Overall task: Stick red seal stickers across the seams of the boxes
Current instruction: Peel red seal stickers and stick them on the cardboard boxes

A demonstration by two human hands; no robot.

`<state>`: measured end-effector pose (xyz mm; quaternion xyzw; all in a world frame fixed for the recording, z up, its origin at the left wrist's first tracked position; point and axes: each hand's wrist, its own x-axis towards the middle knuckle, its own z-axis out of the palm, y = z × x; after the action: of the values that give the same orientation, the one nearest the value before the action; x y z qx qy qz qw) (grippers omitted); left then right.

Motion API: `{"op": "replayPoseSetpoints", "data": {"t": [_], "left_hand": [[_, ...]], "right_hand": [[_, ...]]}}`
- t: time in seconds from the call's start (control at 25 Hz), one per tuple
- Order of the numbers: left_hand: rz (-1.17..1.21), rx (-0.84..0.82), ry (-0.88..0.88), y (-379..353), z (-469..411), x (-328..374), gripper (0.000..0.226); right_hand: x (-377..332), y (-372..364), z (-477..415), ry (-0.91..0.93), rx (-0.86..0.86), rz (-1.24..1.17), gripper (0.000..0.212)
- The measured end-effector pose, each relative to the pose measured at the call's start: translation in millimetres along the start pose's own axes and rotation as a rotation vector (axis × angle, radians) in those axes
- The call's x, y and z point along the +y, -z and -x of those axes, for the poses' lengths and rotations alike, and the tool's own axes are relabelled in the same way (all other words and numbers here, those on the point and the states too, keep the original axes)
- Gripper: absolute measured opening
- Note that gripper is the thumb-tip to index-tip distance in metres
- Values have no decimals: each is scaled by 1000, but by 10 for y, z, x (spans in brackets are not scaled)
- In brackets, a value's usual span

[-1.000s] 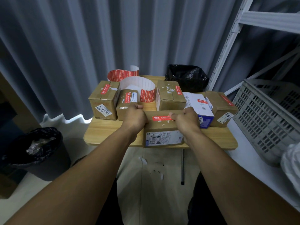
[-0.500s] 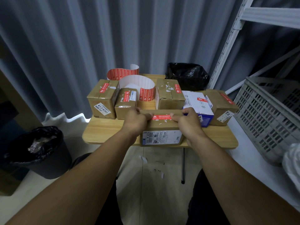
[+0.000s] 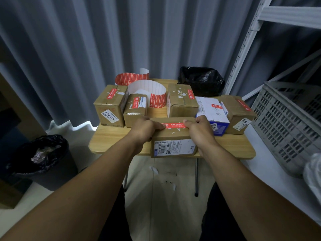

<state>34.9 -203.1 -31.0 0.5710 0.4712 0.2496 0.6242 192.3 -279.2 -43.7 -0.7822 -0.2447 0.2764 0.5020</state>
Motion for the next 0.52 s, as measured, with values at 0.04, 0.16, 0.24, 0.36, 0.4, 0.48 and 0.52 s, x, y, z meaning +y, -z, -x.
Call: {"op": "replayPoseSetpoints", "data": {"t": [0.04, 0.16, 0.24, 0.36, 0.4, 0.48, 0.52], "left_hand": [[0, -4, 1, 8, 1, 4, 22], [-47, -99, -26, 89, 50, 7, 49], [-110, -187, -47, 153, 75, -7, 73], [-321, -234, -163, 175, 149, 6, 77], [-367, -230, -191, 198, 192, 29, 77], [-387, -249, -208, 304, 243, 79, 77], [-366, -280, -197, 389, 272, 106, 76]], "right_hand": [[-7, 12, 1, -15, 4, -21, 33], [-63, 45, 33, -69, -5, -82, 26], [-95, 58, 56, -75, 7, -61, 25], [-133, 61, 123, -64, 9, -67, 20], [-160, 60, 162, -61, -5, -82, 18], [-245, 56, 237, -54, -46, -138, 17], [-289, 41, 272, -43, -76, -160, 18]]}}
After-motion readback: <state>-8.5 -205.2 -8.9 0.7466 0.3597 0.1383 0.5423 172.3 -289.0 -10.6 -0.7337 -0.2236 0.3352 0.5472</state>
